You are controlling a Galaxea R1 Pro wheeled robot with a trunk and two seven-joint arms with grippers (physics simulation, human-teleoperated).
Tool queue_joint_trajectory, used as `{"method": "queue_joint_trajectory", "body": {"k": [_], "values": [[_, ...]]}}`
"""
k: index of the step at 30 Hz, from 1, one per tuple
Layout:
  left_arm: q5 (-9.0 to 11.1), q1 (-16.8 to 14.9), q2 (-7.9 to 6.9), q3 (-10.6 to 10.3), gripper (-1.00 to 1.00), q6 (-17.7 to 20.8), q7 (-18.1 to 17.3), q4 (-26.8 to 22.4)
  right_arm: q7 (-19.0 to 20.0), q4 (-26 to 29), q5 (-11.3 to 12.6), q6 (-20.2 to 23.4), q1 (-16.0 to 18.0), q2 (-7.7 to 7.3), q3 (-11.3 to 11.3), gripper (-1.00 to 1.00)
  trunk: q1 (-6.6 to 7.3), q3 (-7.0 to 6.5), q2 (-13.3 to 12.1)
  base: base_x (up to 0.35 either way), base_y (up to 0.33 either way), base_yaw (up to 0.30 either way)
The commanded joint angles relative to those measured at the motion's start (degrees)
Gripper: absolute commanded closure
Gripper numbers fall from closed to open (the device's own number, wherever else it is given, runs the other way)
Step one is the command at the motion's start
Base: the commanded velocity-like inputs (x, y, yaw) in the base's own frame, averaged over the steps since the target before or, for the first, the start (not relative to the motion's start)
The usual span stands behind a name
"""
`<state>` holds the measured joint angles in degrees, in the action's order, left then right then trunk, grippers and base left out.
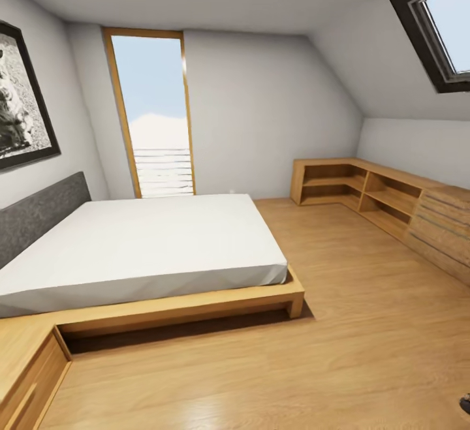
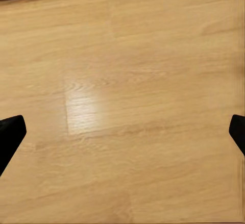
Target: In the bedroom, organize the workspace by keeping the computer under the desk, ensuring the monitor is on the desk, placing the keyboard on the desk next to the monitor, placing the mouse on the desk next to the keyboard, moving the folder from the swivel chair onto the desk next to the mouse, stacking the notebook on top of the folder with the pen on top of the notebook, and positioning the swivel chair next to the desk.
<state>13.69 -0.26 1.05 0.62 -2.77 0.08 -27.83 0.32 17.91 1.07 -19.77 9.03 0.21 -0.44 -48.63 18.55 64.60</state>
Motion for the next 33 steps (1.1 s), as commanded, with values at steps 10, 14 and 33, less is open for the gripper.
{"method": "queue_joint_trajectory", "body": {"k": [10, 14, 33], "values": [[5.7, 0.0, -2.60, -0.4, -1.00, -12.5, -0.2, 4.3, 0.1, -8.6, -0.2, -10.1, 1.2, -0.08, 0.6, -1.00, 1.32, -0.99, -2.4, 0.000, 0.000, -0.257], [5.8, 0.0, -2.68, -0.5, -1.00, -15.5, -0.3, 4.8, 0.1, -8.8, -0.3, -10.5, 1.2, -0.08, 0.6, -1.00, 1.32, -0.99, -2.4, 0.000, 0.000, -0.268], [5.8, 0.0, -2.65, -0.5, -1.00, -16.8, -0.3, 5.0, 0.0, -8.9, -0.9, -10.5, 1.3, -0.09, 0.7, -1.00, 1.32, -0.50, -2.4, 0.000, 0.000, -0.260]]}}
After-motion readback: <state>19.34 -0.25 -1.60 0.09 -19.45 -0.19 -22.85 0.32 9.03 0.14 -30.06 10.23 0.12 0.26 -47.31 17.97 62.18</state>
